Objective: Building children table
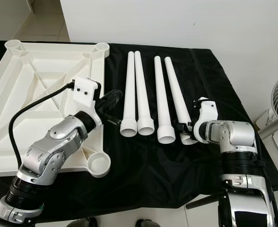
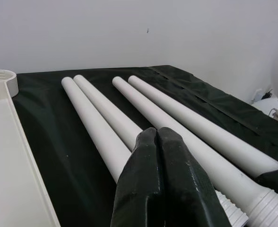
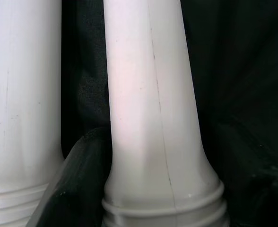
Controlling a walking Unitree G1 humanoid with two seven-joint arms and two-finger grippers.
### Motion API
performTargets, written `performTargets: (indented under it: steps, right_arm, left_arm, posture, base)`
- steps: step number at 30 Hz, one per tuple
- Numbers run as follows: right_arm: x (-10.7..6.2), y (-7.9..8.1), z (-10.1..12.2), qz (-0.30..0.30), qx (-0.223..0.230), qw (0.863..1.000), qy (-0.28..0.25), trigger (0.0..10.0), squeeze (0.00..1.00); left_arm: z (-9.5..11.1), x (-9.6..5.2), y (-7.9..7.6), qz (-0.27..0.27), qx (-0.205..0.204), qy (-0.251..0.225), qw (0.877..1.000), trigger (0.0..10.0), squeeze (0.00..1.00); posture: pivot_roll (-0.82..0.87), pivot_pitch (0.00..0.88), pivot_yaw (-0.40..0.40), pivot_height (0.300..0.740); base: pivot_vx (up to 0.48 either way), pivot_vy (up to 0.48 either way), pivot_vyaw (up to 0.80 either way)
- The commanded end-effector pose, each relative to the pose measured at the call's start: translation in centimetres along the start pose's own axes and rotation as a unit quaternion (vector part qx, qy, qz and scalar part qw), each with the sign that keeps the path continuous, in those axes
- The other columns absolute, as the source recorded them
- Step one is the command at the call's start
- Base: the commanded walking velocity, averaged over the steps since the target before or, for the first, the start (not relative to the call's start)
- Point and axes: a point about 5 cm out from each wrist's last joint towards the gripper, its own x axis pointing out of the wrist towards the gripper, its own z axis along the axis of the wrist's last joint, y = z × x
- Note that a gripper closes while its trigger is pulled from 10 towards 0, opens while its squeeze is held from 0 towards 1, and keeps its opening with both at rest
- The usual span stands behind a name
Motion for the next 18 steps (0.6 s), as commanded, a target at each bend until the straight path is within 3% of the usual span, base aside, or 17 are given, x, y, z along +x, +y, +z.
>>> performTargets:
  steps: [1,9,12,13,14,15,17,18]
  right_arm:
    - [1.1,0.4,-2.6,0.027,0.027,0.997,0.07,0.0,0.0]
    - [0.9,0.2,-2.4,0.019,0.013,0.998,0.056,0.0,0.0]
    - [0.1,-0.4,-1.0,-0.016,0.008,1.0,-0.025,0.3,0.0]
    - [0.0,-0.6,-0.8,-0.024,0.015,0.999,-0.041,1.8,0.0]
    - [0.0,-0.6,-0.8,-0.024,0.015,0.999,-0.041,1.8,0.0]
    - [-0.3,-0.8,-0.4,-0.036,0.014,0.997,-0.071,10.0,0.0]
    - [-0.7,-0.9,0.0,-0.041,0.012,0.994,-0.099,10.0,0.0]
    - [-1.9,-0.9,1.1,-0.034,0.02,0.986,-0.162,10.0,0.0]
  left_arm:
    - [0.2,0.1,-1.1,-0.062,0.001,-0.001,0.998,10.0,0.0]
    - [0.4,0.2,-1.2,-0.067,-0.006,-0.004,0.998,10.0,0.0]
    - [0.6,0.5,-1.1,-0.072,-0.01,-0.008,0.997,10.0,0.0]
    - [0.6,0.6,-1.0,-0.072,-0.012,-0.01,0.997,10.0,0.0]
    - [0.6,0.6,-1.0,-0.072,-0.012,-0.01,0.997,10.0,0.0]
    - [0.7,0.7,-1.0,-0.072,-0.017,-0.011,0.997,10.0,0.0]
    - [0.7,0.8,-0.9,-0.072,-0.021,-0.013,0.997,10.0,0.0]
    - [0.8,1.0,-0.9,-0.075,-0.026,-0.015,0.997,10.0,0.0]
  posture:
    - [0.01,0.144,-0.055,0.74]
    - [0.0,0.131,-0.052,0.74]
    - [-0.01,0.125,-0.049,0.74]
    - [-0.01,0.119,-0.045,0.74]
    - [-0.01,0.119,-0.045,0.74]
    - [-0.01,0.119,-0.045,0.74]
    - [-0.01,0.119,-0.045,0.74]
    - [-0.01,0.119,-0.045,0.74]
  base:
    - [0.0,0.0,0.0]
    - [0.0,0.0,0.0]
    - [0.0,0.0,0.0]
    - [0.0,0.0,0.0]
    - [0.0,0.0,0.0]
    - [0.0,0.0,0.0]
    - [0.0,0.0,0.0]
    - [0.0,0.0,0.0]
